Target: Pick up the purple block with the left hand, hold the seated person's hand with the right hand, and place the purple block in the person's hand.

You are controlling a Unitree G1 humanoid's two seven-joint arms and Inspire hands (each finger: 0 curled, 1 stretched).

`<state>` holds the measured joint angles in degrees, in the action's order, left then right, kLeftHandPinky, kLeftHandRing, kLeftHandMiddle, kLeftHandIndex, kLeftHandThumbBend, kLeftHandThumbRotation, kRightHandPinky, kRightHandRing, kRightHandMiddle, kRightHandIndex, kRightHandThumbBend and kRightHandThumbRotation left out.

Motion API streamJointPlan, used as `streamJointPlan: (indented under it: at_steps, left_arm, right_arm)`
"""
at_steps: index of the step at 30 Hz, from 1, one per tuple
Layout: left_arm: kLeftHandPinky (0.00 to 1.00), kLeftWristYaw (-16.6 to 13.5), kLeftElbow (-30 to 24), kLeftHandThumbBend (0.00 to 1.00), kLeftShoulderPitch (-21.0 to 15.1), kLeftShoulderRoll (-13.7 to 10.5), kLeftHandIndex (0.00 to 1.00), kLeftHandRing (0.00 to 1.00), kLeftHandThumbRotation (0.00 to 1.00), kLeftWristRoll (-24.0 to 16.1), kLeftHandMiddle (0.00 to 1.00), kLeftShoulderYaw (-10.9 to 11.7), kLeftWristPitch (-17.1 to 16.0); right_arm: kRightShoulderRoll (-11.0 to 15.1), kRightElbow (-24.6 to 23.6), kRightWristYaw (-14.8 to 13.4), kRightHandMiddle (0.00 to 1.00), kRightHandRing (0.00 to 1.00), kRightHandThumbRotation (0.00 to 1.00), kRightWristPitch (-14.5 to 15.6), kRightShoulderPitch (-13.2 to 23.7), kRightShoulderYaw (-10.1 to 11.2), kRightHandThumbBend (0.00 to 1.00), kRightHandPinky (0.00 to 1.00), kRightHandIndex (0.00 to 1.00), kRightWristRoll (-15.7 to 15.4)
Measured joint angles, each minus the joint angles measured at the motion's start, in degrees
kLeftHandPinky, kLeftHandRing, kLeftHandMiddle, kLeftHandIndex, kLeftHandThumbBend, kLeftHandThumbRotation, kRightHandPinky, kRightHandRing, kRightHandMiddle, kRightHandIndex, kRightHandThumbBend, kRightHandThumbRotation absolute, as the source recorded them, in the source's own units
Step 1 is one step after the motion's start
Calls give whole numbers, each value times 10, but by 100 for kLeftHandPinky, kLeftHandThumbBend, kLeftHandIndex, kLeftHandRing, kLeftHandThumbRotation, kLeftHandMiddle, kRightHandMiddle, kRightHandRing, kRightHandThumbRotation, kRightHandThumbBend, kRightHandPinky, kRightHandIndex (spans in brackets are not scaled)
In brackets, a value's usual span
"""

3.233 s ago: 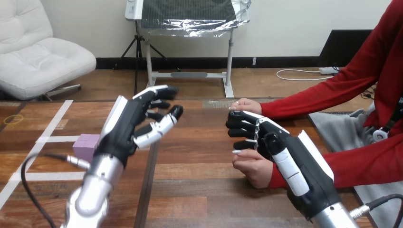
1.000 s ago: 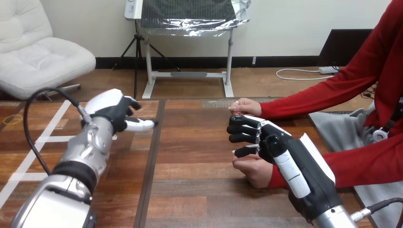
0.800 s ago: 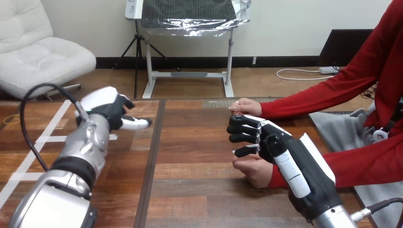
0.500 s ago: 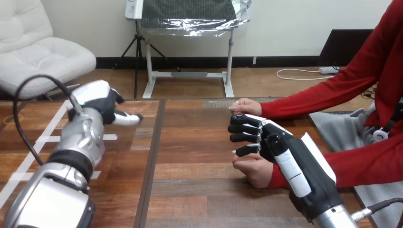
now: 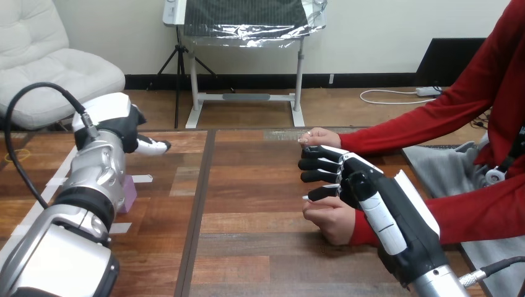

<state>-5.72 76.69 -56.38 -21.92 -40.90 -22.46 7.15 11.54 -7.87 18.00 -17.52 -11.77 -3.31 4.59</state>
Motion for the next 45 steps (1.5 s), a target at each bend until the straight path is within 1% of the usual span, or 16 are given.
streamJointPlan:
  at_steps: [14,25,29,33,40,45]
  left_arm:
    - [80,5,12,66,0,0,80,82,49,0,82,-13,14]
    - [79,6,15,67,1,0,78,80,51,0,80,-21,19]
    - [79,6,15,67,1,0,79,81,54,-1,81,-25,20]
    - [80,6,15,67,2,0,81,82,57,-4,83,-36,24]
    - [83,7,16,67,2,1,84,86,62,-7,86,-49,36]
    - [85,11,17,67,3,1,86,87,62,-6,88,-58,43]
  right_arm:
    - [0,0,0,77,75,100,0,0,0,75,64,78,0]
    - [1,0,1,77,75,100,0,0,2,75,64,78,0]
    - [1,0,2,77,75,100,0,0,3,76,64,78,0]
    - [1,0,2,77,75,100,0,0,3,77,64,78,0]
    - [1,-1,2,77,75,100,0,0,3,78,63,78,0]
    - [1,-8,2,76,75,100,0,0,3,79,63,78,0]
